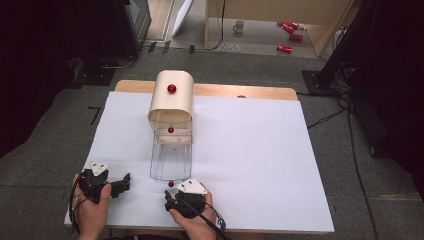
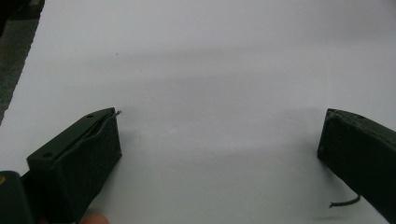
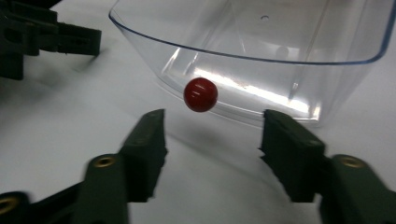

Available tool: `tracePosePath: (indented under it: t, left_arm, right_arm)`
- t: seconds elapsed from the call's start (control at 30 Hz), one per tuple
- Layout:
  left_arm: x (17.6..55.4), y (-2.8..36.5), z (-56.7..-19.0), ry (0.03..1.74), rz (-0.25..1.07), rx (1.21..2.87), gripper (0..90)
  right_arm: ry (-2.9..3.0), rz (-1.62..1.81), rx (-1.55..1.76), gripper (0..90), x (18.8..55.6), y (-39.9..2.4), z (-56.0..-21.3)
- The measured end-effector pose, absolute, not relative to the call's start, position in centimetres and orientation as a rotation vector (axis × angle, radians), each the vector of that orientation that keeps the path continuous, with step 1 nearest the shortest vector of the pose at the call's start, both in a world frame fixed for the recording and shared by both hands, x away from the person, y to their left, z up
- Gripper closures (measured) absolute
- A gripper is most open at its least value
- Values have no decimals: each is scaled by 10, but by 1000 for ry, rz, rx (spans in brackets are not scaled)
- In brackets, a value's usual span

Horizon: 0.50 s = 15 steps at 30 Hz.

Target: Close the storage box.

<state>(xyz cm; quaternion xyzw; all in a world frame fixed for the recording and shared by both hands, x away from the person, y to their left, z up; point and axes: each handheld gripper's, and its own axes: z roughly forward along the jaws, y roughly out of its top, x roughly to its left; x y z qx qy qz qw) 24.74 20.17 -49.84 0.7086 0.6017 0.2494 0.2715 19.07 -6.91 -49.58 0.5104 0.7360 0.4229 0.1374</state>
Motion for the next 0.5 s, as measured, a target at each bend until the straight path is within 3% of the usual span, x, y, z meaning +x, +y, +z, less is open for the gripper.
tracePosePath:
  t: [0.07, 0.3, 0.5]
  left_arm:
    - [247, 202, -498, 1620, 671, 1909, 0]
    - [247, 202, -498, 1621, 670, 1907, 0]
    - [247, 202, -498, 1621, 670, 1907, 0]
  right_arm:
    - [2126, 1241, 1477, 531, 192, -68, -497]
    - [2113, 1279, 1498, 734, 194, -64, -496]
    - [2108, 1286, 1488, 753, 197, -62, -490]
